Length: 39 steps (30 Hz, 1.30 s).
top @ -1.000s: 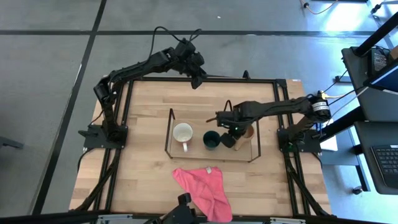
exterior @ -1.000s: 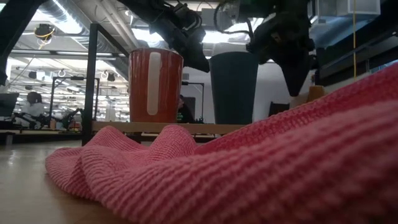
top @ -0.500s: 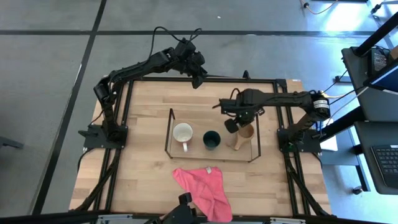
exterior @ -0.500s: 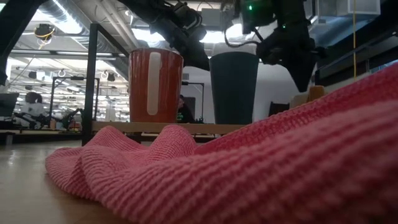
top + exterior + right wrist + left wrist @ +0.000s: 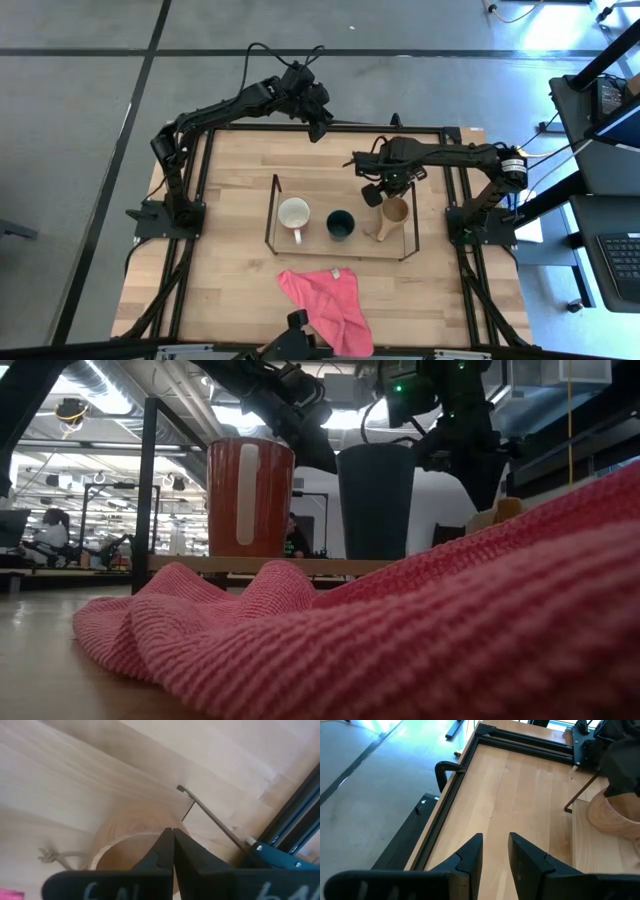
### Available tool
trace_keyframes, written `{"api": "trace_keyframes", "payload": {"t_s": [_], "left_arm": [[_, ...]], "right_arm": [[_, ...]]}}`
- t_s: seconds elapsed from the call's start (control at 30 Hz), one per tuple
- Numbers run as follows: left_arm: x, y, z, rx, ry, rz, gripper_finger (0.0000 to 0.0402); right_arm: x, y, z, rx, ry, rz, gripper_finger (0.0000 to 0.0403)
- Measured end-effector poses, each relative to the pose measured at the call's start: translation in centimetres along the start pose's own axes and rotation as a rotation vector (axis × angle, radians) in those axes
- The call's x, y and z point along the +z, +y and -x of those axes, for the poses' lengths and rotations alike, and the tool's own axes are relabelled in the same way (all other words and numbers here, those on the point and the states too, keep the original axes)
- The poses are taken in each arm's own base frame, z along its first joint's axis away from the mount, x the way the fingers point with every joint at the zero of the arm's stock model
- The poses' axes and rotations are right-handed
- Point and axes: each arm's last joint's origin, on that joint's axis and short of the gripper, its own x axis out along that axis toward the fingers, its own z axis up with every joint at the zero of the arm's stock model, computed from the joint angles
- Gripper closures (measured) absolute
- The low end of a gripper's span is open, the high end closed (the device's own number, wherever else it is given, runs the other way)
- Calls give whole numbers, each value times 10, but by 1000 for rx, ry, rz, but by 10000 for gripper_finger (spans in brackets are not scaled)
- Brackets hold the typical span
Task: Stack small to large cups/mugs on shelf
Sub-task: Put wooden mug on the shelf
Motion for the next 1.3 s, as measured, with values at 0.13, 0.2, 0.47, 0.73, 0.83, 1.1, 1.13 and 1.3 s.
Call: {"api": "trace_keyframes", "payload": {"t_s": [0.13, 0.2, 0.47, 0.73, 0.83, 1.1, 1.13, 1.3], "left_arm": [[0, 0, 0, 0, 0, 0, 315], [0, 0, 0, 0, 0, 0, 315], [0, 0, 0, 0, 0, 0, 315], [0, 0, 0, 1, 0, 0, 315], [0, 0, 0, 1, 0, 0, 315], [0, 0, 0, 1, 0, 0, 315], [0, 0, 0, 1, 0, 0, 315], [0, 0, 0, 1, 0, 0, 315]], "right_arm": [[4, 5, -9, -30, 23, 9, 399], [5, 6, -11, -39, 25, 10, 399], [8, 2, -12, -57, 37, 15, 399], [8, 3, -13, -38, 58, 20, 399], [7, 3, -13, -25, 74, 21, 399], [5, 3, -10, 16, 105, 17, 399], [5, 3, -9, 21, 101, 15, 399], [5, 6, -9, 50, 82, 45, 399]]}}
